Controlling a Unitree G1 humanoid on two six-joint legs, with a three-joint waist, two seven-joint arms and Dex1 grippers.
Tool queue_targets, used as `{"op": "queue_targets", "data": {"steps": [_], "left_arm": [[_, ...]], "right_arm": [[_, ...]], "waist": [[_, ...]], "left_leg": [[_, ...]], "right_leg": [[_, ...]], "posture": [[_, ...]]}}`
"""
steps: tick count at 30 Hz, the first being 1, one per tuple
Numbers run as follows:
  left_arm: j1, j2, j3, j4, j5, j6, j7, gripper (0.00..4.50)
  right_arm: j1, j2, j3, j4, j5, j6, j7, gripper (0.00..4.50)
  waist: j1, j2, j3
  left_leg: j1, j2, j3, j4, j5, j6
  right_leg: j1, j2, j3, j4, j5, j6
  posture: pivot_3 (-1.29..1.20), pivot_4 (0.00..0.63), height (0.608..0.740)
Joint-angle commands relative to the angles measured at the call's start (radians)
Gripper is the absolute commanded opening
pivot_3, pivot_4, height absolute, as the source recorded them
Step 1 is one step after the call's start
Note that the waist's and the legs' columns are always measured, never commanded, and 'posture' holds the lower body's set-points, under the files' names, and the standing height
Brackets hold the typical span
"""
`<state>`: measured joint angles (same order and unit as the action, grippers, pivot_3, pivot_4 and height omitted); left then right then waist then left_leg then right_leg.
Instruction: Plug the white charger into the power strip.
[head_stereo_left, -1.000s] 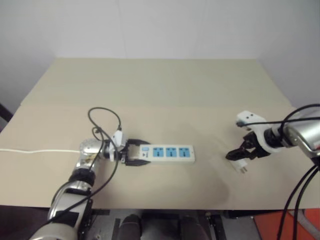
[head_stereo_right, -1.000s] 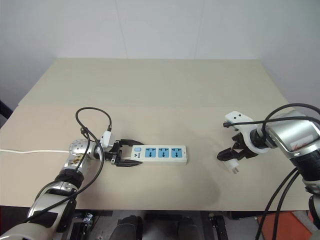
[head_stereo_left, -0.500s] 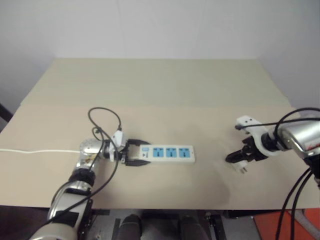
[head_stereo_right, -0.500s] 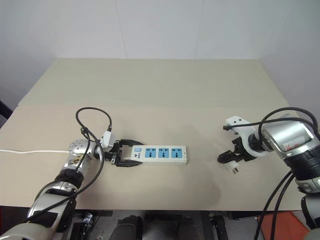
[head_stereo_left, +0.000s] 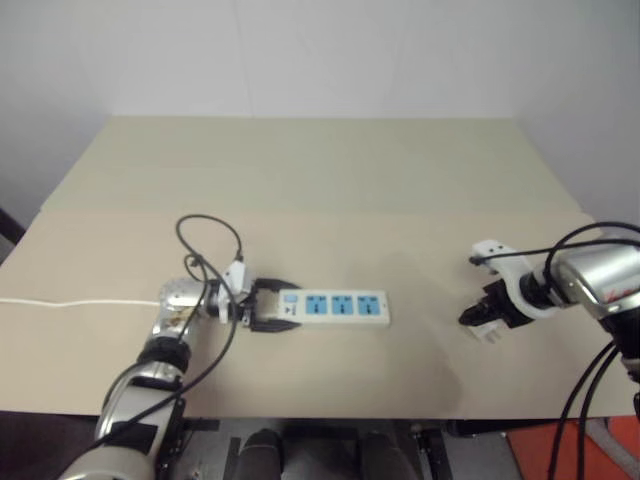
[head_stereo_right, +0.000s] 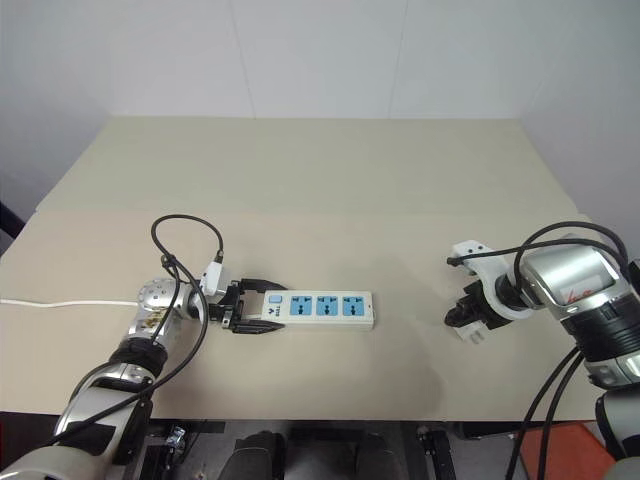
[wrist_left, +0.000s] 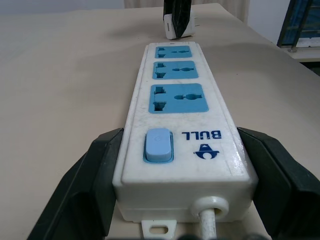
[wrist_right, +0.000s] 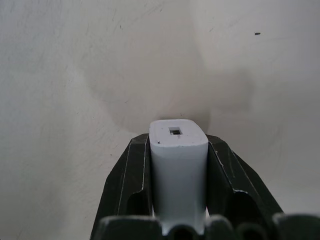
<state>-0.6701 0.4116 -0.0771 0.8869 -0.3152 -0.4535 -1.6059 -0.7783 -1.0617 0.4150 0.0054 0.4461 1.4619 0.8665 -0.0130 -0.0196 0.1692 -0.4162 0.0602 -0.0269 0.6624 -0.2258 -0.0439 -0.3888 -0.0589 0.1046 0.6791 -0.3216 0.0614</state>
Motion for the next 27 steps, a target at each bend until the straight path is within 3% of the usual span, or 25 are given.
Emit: {"op": "queue_targets", "data": {"steps": [1,6,10,14,22,27], "left_arm": [[0.002,-0.008,0.001,-0.031,-0.011,0.005,-0.009,3.26],[0.013,0.003,-0.025,-0.071,-0.034,0.025,-0.009,3.26],[0.029,0.026,-0.068,-0.126,-0.071,0.064,-0.009,3.26],[0.037,0.046,-0.106,-0.161,-0.096,0.081,-0.009,3.26],[0.061,0.057,-0.122,-0.22,-0.115,0.114,-0.009,3.26],[0.081,0.057,-0.105,-0.255,-0.11,0.139,-0.009,3.26]], "right_arm": [[-0.017,-0.047,0.011,-0.069,-0.036,-0.067,0.016,1.14],[-0.008,-0.085,-0.07,-0.255,-0.017,-0.275,0.115,1.14],[0.087,0.098,-0.313,-0.261,0.067,-0.595,0.136,1.14],[0.188,0.348,-0.416,-0.203,0.1,-0.923,0.166,1.14],[0.237,0.69,-0.412,-0.041,0.161,-1.067,0.157,1.14],[0.265,0.763,-0.389,-0.015,0.158,-1.061,0.158,1.14]], "waist": [[0.0,0.0,0.0],[-0.001,0.001,0.0],[-0.003,-0.001,0.0],[-0.003,-0.002,0.0],[-0.005,-0.002,0.0],[-0.002,-0.002,0.0]], "left_leg": [[0.0,0.0,0.0,0.0,0.0,0.0],[0.0,0.0,0.0,0.0,0.0,0.0],[0.0,0.0,0.0,0.0,0.0,0.0],[0.0,0.0,-0.001,0.0,0.0,0.0],[0.001,0.001,-0.001,0.001,0.0,0.0],[0.001,0.001,-0.001,0.001,0.0,0.0]], "right_leg": [[0.0,0.0,0.0,0.0,0.0,0.0],[-0.001,0.0,0.0,0.0,0.0,0.0],[0.0,0.0,0.0,0.0,0.0,0.0],[0.001,0.001,-0.001,-0.001,0.0,0.0],[0.001,0.001,-0.002,0.002,0.0,0.0],[0.001,0.001,-0.002,0.002,0.0,0.0]], "posture": [[0.0,0.15,0.74],[0.0,0.15,0.74],[0.0,0.15,0.74],[0.0,0.15,0.74],[0.0,0.15,0.74],[0.0,0.15,0.74]]}}
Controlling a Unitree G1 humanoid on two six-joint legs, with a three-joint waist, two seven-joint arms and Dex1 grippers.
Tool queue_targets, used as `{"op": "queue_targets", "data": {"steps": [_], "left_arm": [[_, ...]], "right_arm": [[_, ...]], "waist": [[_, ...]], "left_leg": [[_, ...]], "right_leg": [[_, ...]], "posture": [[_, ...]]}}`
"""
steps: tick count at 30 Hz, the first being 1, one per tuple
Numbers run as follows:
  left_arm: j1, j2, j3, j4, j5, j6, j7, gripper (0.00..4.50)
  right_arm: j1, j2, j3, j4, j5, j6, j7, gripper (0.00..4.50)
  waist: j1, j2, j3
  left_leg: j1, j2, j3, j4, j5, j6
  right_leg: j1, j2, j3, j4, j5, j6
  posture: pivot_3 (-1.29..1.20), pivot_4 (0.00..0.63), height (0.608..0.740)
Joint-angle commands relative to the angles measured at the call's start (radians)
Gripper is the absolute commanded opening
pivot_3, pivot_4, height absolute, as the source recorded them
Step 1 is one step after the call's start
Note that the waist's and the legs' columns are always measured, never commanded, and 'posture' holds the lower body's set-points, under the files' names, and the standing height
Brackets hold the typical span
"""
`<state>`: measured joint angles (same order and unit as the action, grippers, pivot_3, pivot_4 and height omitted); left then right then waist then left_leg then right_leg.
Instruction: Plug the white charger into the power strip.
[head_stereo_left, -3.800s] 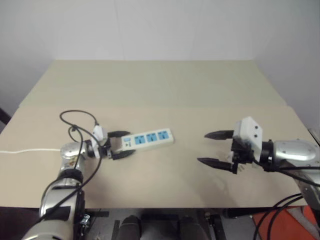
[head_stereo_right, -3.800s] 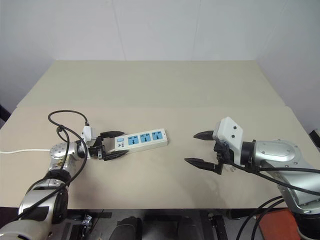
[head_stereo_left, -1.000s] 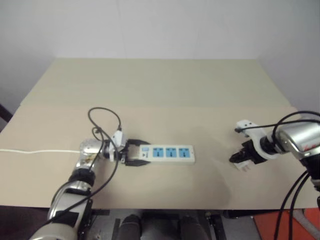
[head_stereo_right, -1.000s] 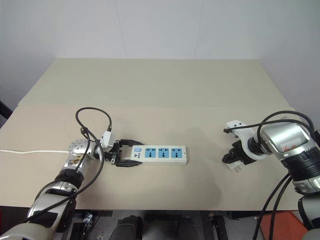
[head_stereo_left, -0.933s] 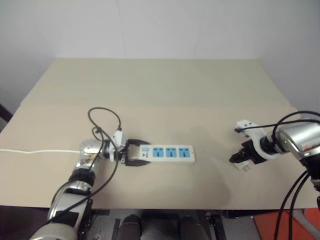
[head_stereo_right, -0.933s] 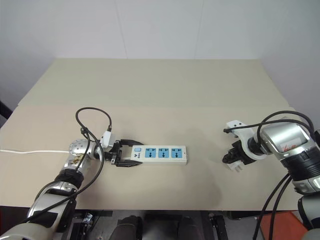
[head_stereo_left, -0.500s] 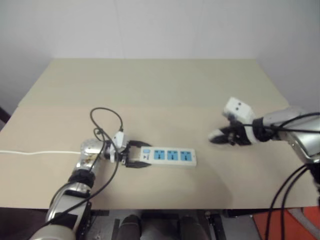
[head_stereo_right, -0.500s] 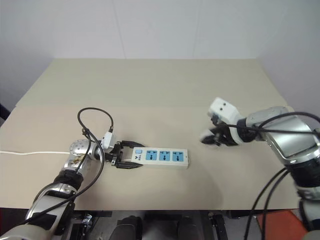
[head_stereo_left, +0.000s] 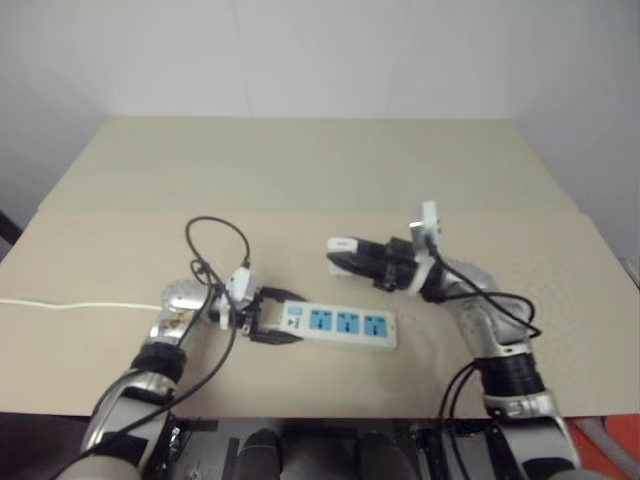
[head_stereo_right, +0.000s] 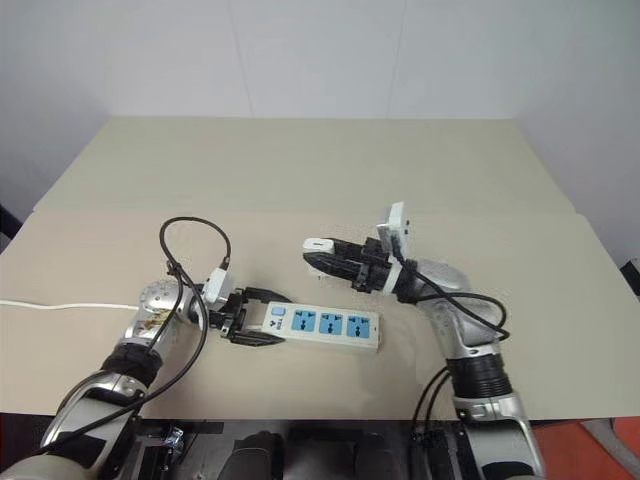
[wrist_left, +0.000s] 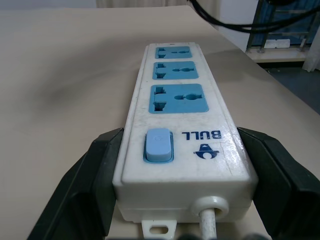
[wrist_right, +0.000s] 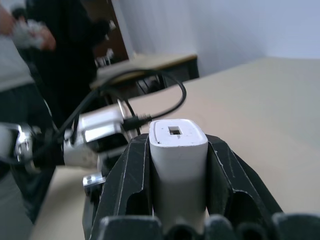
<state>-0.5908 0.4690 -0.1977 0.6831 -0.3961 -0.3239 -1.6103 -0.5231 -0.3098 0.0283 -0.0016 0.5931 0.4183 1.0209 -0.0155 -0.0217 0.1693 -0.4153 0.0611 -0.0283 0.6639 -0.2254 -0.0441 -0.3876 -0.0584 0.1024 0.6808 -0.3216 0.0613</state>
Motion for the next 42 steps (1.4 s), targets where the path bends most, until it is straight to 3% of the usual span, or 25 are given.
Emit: {"op": "queue_targets", "data": {"steps": [1,18,28,42], "left_arm": [[0.004,-0.001,0.019,-0.056,-0.028,0.013,-0.004,3.26],[0.003,-0.022,0.062,-0.041,0.012,0.019,-0.003,3.26],[0.009,-0.031,0.079,-0.045,0.027,0.023,-0.004,3.26],[0.009,-0.029,0.089,-0.042,0.032,0.022,-0.004,3.26]], "right_arm": [[0.014,0.016,0.003,-0.004,0.007,-0.016,0.006,1.14],[0.128,0.046,0.144,-0.062,-0.091,-0.067,0.006,1.14],[0.089,0.083,0.124,-0.003,-0.127,-0.117,-0.042,1.14],[0.121,0.047,0.111,0.04,-0.133,-0.145,0.006,1.14]], "waist": [[0.001,0.0,0.0],[-0.002,0.0,0.0],[-0.002,0.0,0.0],[-0.002,0.0,0.0]], "left_leg": [[0.0,0.0,0.0,0.0,0.0,0.0],[0.0,0.0,0.0,0.0,0.0,0.0],[0.0,0.0,0.0,0.0,0.0,0.0],[0.0,0.0,0.0,0.0,0.0,0.0]], "right_leg": [[0.0,0.0,0.0,0.0,0.0,0.0],[0.0,0.0,0.0,0.0,0.0,0.0],[0.0,0.0,0.0,0.0,0.0,0.0],[0.0,0.0,0.0,0.0,0.0,0.0]], "posture": [[0.0,0.15,0.74],[0.0,0.15,0.74],[0.0,0.15,0.74],[0.0,0.15,0.74]]}}
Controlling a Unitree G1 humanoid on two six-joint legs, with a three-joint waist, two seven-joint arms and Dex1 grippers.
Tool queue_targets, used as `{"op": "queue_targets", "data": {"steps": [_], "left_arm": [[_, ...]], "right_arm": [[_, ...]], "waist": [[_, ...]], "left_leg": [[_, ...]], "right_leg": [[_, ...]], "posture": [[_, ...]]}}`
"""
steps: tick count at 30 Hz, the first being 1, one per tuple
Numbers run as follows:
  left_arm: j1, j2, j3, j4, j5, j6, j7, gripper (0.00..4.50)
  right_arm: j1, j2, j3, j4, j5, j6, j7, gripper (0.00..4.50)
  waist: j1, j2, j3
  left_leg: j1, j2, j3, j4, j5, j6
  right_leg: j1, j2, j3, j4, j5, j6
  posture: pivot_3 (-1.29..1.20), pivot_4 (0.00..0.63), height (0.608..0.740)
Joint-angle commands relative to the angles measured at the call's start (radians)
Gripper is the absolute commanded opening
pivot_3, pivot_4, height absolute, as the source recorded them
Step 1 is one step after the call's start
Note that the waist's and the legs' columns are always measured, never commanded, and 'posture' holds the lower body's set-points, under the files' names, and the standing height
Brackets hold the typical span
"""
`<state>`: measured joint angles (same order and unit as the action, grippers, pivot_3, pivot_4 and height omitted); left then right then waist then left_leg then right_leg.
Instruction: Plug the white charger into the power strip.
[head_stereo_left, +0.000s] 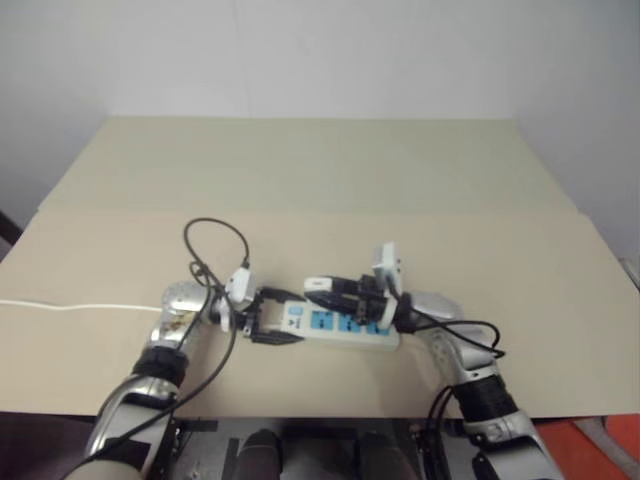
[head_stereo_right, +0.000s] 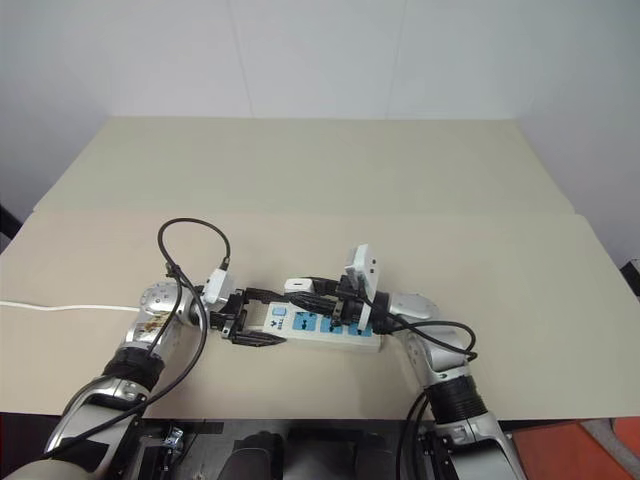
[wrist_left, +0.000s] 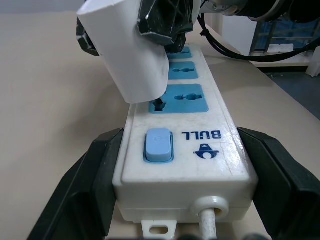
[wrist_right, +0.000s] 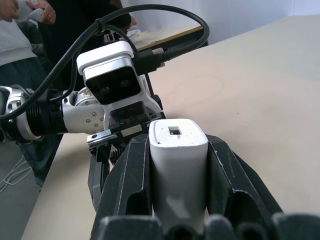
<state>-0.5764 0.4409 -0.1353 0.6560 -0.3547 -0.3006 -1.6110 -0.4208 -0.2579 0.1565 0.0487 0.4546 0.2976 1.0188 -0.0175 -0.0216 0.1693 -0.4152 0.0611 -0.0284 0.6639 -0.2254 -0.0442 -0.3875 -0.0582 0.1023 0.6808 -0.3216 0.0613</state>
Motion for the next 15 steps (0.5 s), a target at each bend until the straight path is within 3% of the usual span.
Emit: {"op": "queue_targets", "data": {"steps": [1,15], "left_arm": [[-0.005,0.0,0.028,-0.015,-0.01,-0.002,-0.003,3.26],[-0.007,0.0,0.039,-0.006,0.001,-0.008,-0.003,3.26]], "right_arm": [[0.023,-0.005,-0.015,-0.012,0.005,-0.026,0.009,1.14],[0.067,-0.038,-0.02,0.027,-0.01,-0.07,0.04,1.14]], "waist": [[0.0,0.0,0.0],[0.002,0.0,0.0]], "left_leg": [[0.0,0.0,0.0,0.0,0.0,0.0],[0.0,0.0,0.0,0.0,0.0,0.0]], "right_leg": [[0.0,0.0,0.0,0.0,0.0,0.0],[0.0,0.0,0.0,0.0,0.0,0.0]], "posture": [[0.0,0.15,0.74],[0.0,0.15,0.74]]}}
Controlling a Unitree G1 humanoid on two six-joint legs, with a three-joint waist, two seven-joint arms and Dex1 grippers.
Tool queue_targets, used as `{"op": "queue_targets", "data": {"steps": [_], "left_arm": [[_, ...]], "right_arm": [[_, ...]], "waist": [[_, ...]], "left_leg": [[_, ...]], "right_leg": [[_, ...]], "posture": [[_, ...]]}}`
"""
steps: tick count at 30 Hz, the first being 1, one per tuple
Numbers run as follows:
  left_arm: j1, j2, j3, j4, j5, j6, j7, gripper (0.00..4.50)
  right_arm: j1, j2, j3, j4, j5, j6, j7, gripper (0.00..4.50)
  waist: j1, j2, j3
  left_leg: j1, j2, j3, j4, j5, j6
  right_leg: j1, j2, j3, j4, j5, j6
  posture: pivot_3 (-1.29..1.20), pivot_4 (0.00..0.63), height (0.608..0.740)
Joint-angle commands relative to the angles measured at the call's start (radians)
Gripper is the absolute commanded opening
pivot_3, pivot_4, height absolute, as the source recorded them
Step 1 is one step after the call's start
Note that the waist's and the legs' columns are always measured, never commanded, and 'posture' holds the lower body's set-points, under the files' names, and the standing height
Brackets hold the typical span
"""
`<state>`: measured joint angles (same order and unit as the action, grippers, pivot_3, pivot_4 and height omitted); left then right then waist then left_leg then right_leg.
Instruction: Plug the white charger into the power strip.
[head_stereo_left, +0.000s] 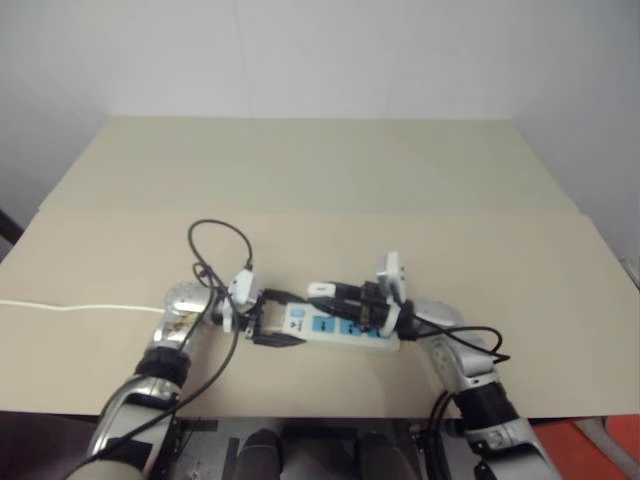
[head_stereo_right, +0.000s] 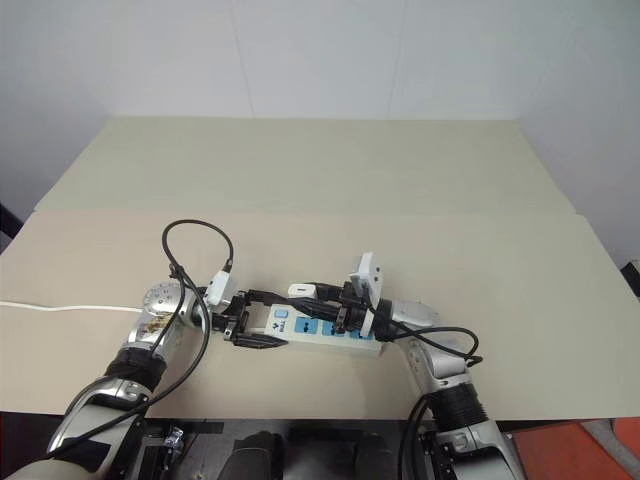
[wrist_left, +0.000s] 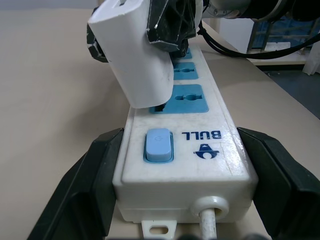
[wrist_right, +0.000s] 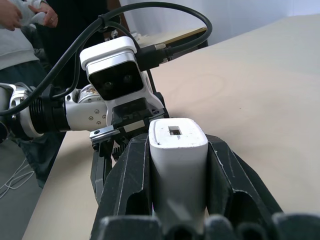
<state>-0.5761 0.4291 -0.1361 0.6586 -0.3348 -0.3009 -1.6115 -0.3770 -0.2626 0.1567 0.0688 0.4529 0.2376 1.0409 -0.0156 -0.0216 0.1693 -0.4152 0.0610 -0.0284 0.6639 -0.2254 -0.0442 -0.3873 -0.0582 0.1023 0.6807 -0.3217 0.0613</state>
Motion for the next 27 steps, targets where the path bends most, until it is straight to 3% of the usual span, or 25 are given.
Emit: {"op": "queue_targets", "data": {"steps": [1,27], "left_arm": [[-0.007,0.011,0.04,-0.008,-0.019,-0.008,-0.003,3.26],[0.001,0.015,0.042,-0.017,-0.007,-0.009,0.0,3.26]], "right_arm": [[0.023,-0.036,-0.021,0.006,-0.007,-0.01,0.019,1.14],[0.018,-0.134,-0.034,0.099,-0.048,-0.101,0.088,1.14]], "waist": [[0.0,0.0,0.0],[0.001,0.0,0.0]], "left_leg": [[0.0,0.0,0.0,0.0,0.0,0.0],[0.0,0.0,0.0,0.0,0.0,0.0]], "right_leg": [[0.0,0.0,0.0,0.0,0.0,0.0],[0.0,0.0,0.0,0.0,0.0,0.0]], "posture": [[0.0,0.15,0.74],[0.0,0.15,0.74]]}}
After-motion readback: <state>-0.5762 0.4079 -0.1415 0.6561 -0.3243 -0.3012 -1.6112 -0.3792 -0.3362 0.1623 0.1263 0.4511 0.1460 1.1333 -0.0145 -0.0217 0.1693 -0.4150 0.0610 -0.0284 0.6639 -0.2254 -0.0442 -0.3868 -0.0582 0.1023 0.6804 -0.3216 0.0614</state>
